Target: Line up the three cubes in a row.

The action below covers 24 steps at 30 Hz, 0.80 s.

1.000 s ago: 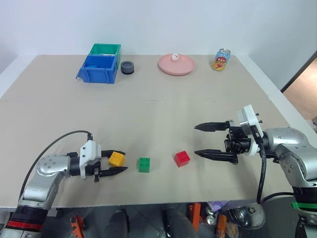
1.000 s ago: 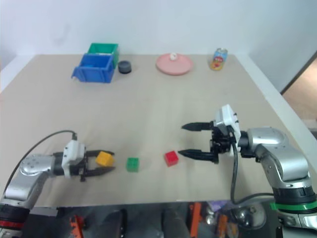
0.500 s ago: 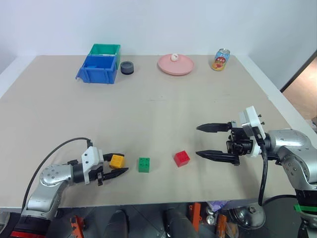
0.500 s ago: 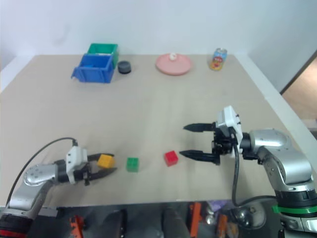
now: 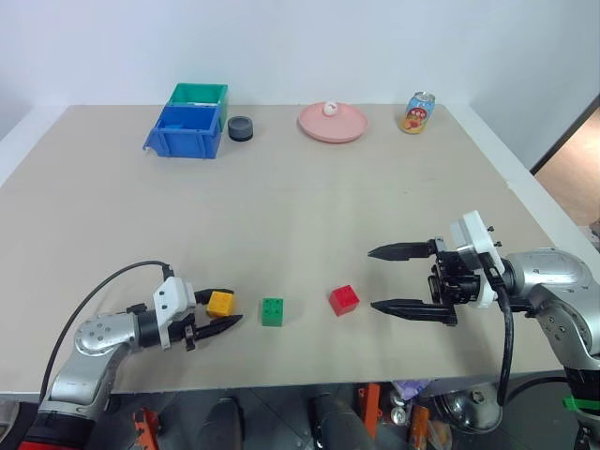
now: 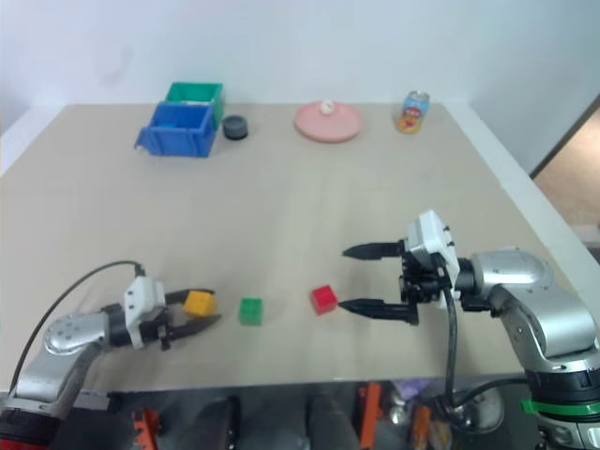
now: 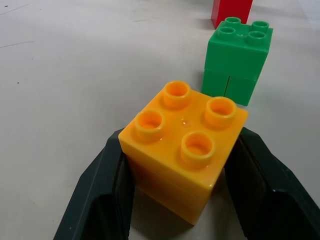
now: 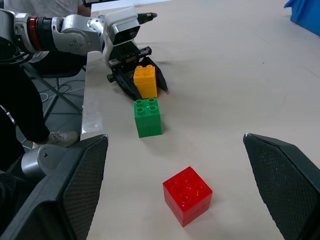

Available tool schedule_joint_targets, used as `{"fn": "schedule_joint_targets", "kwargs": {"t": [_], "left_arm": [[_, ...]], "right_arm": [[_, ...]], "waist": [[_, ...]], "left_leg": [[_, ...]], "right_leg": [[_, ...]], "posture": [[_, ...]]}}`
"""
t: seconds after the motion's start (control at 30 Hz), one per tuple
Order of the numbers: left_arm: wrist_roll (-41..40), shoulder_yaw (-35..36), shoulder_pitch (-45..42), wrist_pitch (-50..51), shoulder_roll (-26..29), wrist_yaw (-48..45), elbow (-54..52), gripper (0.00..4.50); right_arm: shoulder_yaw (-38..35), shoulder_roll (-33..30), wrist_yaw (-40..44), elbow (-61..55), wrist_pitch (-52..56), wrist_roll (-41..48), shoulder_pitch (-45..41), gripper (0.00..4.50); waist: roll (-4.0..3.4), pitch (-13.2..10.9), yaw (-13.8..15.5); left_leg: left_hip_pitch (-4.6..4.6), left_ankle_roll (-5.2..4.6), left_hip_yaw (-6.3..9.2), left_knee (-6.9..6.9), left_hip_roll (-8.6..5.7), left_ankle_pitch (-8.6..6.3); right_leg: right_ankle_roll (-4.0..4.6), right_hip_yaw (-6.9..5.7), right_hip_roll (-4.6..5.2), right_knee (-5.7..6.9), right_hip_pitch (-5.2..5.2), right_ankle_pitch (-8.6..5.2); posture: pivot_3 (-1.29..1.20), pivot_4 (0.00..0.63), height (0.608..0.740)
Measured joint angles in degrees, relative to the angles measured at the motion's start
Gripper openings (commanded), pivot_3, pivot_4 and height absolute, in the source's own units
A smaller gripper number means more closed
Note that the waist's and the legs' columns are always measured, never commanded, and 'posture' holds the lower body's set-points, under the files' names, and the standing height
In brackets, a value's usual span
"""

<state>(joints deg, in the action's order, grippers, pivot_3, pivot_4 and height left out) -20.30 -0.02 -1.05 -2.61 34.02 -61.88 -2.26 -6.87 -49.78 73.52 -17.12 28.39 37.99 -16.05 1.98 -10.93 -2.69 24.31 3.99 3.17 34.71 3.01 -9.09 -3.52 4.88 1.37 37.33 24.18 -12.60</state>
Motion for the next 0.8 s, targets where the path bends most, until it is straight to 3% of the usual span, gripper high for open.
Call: {"fn": "schedule_joint_targets", "kwargs": {"t": [0.47,0.8], "left_arm": [[-2.8,0.9,4.7,6.3,1.0,1.8,-6.2,1.95],[-1.5,1.0,4.0,3.7,1.1,2.2,-4.5,1.95]], "right_arm": [[0.3,0.1,0.0,0.5,0.0,-0.1,-0.1,4.5],[0.3,0.2,0.0,0.6,0.0,-0.1,-0.2,4.5]], "waist": [[-0.03,0.0,0.0],[-0.03,0.0,0.0]], "left_leg": [[0.0,0.03,-0.03,-0.01,0.01,-0.03],[0.0,0.02,-0.03,-0.01,0.01,-0.03]], "right_leg": [[0.02,0.01,0.01,0.0,0.04,-0.04],[0.03,0.0,0.01,0.0,0.05,-0.03]], "posture": [[0.0,0.15,0.736],[0.0,0.15,0.736]]}}
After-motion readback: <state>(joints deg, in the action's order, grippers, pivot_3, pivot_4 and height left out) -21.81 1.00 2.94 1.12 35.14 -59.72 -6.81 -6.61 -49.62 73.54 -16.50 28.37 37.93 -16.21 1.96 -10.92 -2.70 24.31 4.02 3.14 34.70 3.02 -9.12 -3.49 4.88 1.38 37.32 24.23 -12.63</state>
